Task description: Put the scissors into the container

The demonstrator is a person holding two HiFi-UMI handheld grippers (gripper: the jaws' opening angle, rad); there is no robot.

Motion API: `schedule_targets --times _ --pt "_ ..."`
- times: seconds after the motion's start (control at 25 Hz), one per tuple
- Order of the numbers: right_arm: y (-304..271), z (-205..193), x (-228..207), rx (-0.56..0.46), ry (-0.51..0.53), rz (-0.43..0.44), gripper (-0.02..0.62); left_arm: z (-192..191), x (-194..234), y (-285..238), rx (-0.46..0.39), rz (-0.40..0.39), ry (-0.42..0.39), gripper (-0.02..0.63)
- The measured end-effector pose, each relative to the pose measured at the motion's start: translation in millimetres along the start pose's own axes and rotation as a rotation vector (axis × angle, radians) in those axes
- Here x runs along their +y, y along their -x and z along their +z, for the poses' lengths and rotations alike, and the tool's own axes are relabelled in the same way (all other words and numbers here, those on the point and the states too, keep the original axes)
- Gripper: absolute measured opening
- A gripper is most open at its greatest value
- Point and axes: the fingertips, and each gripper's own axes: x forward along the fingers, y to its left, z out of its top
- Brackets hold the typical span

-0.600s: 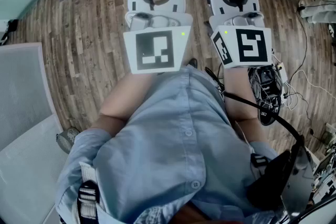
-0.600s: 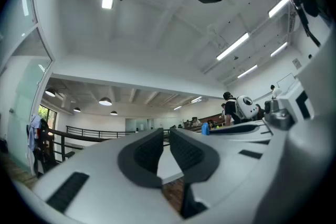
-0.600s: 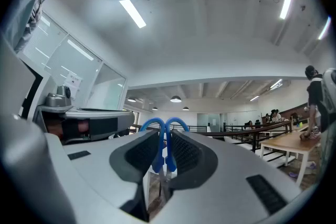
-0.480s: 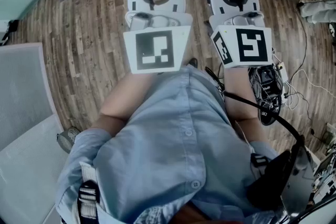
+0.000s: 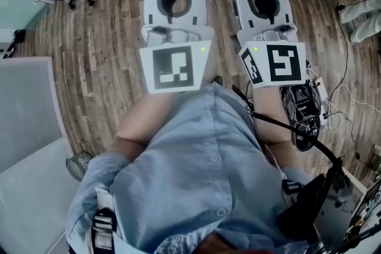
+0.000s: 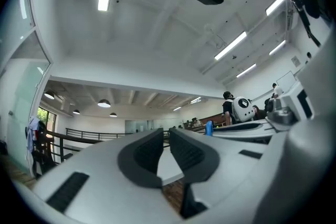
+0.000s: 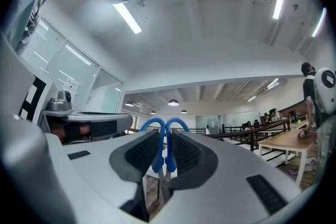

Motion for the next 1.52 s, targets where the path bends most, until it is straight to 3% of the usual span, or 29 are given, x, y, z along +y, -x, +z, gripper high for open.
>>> schedule_targets --times 0.36,0.64,1.08,1.52 --pt "9 -15 -27 0.024 -0.039 0.025 0.086 -11 -22 -16 0.028 0.015 -0.002 0.044" --pt "-14 -37 -44 0.061 -0.064 0.024 0.086 -37 -15 -45 0.078 0.009 0.014 0.044" --pt "-130 -68 -75 0.101 -0.047 0.037 0.086 -71 45 -154 0.081 0.000 0.041 0.044" --pt "-243 -57 -85 0.033 0.010 0.054 0.086 -66 120 -238 -0.016 0.011 0.033 0.044"
